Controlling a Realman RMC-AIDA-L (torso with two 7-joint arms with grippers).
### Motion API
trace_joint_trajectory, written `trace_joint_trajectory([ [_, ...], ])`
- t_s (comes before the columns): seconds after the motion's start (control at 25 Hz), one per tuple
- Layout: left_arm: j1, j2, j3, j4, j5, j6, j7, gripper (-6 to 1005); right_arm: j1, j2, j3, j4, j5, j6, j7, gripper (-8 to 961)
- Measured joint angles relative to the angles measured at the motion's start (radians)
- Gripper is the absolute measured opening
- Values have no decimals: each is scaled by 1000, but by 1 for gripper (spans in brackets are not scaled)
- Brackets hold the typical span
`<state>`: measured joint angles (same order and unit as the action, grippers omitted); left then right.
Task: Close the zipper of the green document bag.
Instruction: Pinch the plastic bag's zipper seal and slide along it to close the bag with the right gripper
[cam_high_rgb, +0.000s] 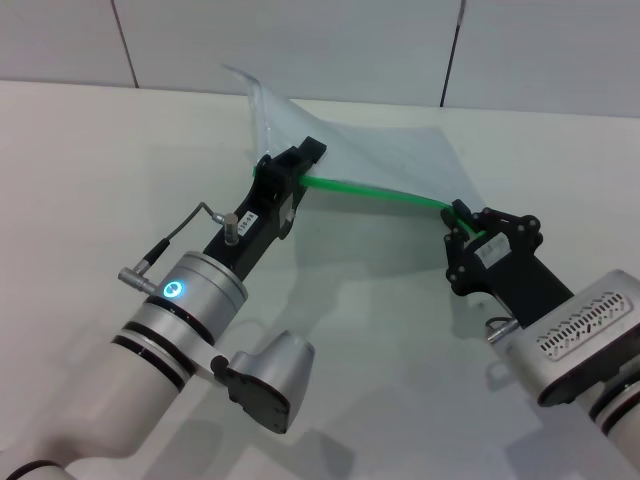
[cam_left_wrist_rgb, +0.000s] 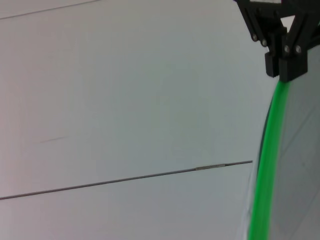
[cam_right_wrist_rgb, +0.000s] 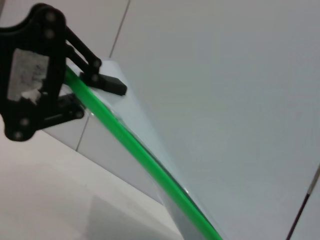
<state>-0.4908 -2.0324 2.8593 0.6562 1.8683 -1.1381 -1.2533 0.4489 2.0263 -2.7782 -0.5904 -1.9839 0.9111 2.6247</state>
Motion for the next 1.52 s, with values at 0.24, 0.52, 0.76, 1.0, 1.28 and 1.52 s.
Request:
trace_joint_trajectory([
  [0.24, 0, 0, 0, -1, 0, 0, 0, 109, -4, 0, 0, 17, 22, 0, 0, 79],
  [0.52, 0, 0, 0, -1, 0, 0, 0, 110, -7, 0, -1, 41, 54, 0, 0, 79],
  [0.76, -1, 0, 0, -1, 0, 0, 0, 110, -7, 0, 0, 59, 71, -6, 0, 80],
  [1.0, -3, 0, 0, -1, 0, 0, 0, 111, -7, 0, -1, 77, 92, -10, 1, 80],
  [1.28, -4, 0, 0, -1, 1, 0, 0, 112, -8, 2, -5, 95, 118, -13, 5, 80],
  [1.52, -6, 0, 0, -1, 2, 0, 0, 112, -9, 2, -3, 107, 136, -13, 8, 80],
])
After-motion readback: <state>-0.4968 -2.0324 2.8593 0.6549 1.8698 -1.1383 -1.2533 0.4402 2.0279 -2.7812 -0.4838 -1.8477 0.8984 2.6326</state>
